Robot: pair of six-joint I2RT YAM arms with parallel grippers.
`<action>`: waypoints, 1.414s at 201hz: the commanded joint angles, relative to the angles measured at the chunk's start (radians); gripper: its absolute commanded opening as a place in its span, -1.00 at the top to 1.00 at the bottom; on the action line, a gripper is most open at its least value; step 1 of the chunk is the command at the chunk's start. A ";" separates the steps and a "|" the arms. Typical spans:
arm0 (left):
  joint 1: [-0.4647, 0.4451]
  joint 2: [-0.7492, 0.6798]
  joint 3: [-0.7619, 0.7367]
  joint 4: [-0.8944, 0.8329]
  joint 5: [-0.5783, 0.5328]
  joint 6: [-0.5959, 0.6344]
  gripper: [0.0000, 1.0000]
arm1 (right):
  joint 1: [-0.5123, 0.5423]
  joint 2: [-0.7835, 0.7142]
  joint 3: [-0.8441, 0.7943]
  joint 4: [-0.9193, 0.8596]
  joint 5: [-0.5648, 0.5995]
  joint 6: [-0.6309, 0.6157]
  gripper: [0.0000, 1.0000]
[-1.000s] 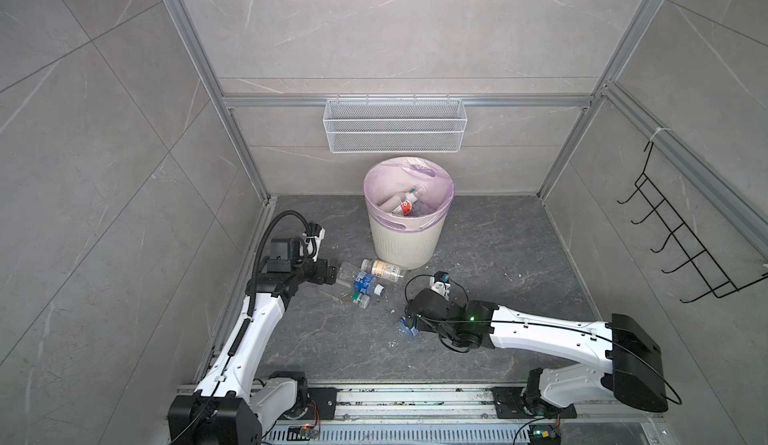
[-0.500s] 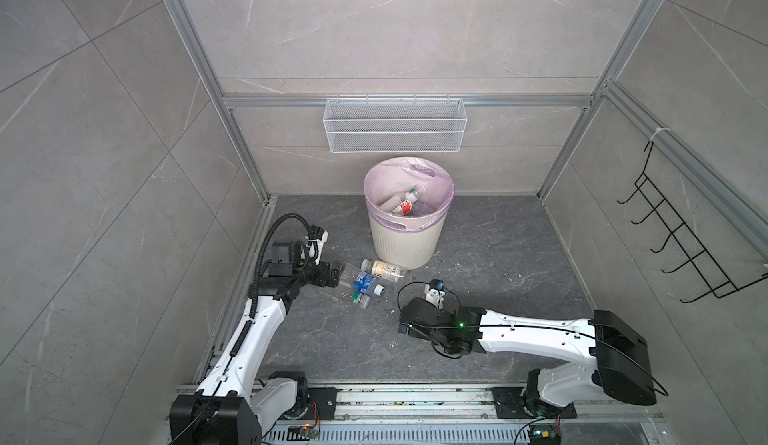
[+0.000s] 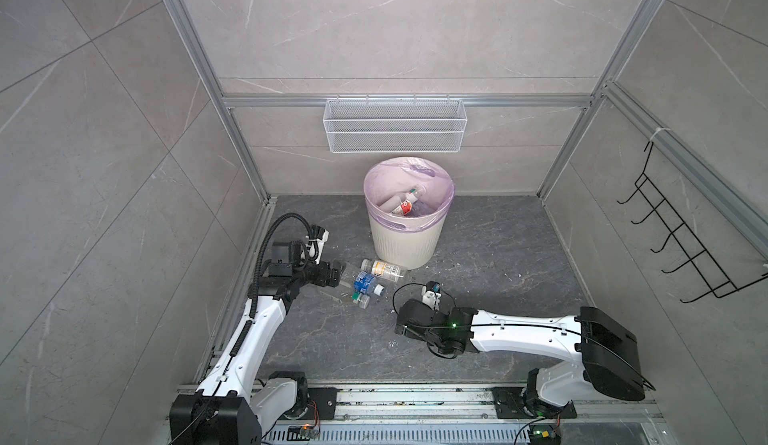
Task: Throw the plastic bottles in the bin
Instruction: 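Lower the right gripper onto the lone blue-labelled water bottle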
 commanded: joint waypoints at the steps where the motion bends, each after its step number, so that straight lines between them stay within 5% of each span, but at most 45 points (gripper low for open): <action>1: 0.002 0.003 0.011 0.014 0.026 -0.013 -1.00 | 0.006 0.032 0.046 0.002 -0.005 0.020 -0.99; 284: 0.002 0.007 0.005 0.000 0.062 -0.016 -1.00 | 0.017 0.169 0.065 0.058 -0.059 0.073 -0.99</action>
